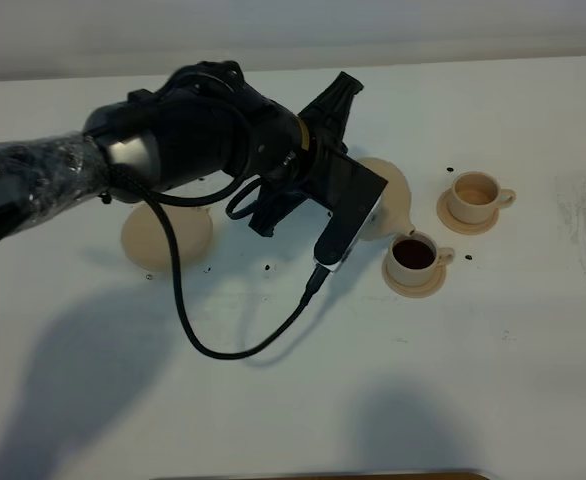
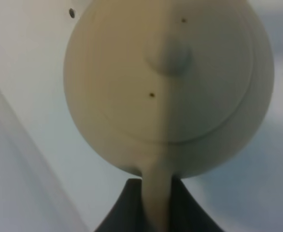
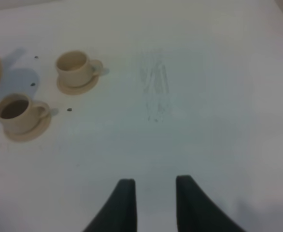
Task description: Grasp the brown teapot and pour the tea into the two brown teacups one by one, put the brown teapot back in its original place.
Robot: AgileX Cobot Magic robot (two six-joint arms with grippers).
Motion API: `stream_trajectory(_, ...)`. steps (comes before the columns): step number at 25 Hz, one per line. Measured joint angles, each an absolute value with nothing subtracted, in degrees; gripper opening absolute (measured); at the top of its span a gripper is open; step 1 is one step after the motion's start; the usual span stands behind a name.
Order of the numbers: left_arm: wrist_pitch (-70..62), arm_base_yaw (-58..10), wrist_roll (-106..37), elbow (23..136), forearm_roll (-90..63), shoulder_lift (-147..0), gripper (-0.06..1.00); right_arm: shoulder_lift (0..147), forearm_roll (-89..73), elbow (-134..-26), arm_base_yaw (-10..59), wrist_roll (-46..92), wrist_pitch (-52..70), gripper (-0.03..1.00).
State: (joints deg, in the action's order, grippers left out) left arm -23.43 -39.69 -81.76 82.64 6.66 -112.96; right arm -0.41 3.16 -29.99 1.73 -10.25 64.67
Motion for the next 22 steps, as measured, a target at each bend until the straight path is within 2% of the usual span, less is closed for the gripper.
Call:
stream_trajectory(6,-32.28,-39.45,-68.49,82.64,3.89,-111.04,0.08,-0.41,3.16,-29.99,1.73,-10.21,64.67,0.22)
stream_trajectory(16,-42.85,-38.92,-32.73,82.06,1.14,-109.12,0.08,-0.41,3.16,-29.99,1.73,-10.27,64.67,0.22)
stream_trajectory(22,-45.73,-38.88,-26.51,78.24,-2.16,-109.07,0.08,-0.41,3.16,-29.99,1.73,-10.27,64.67,0.22)
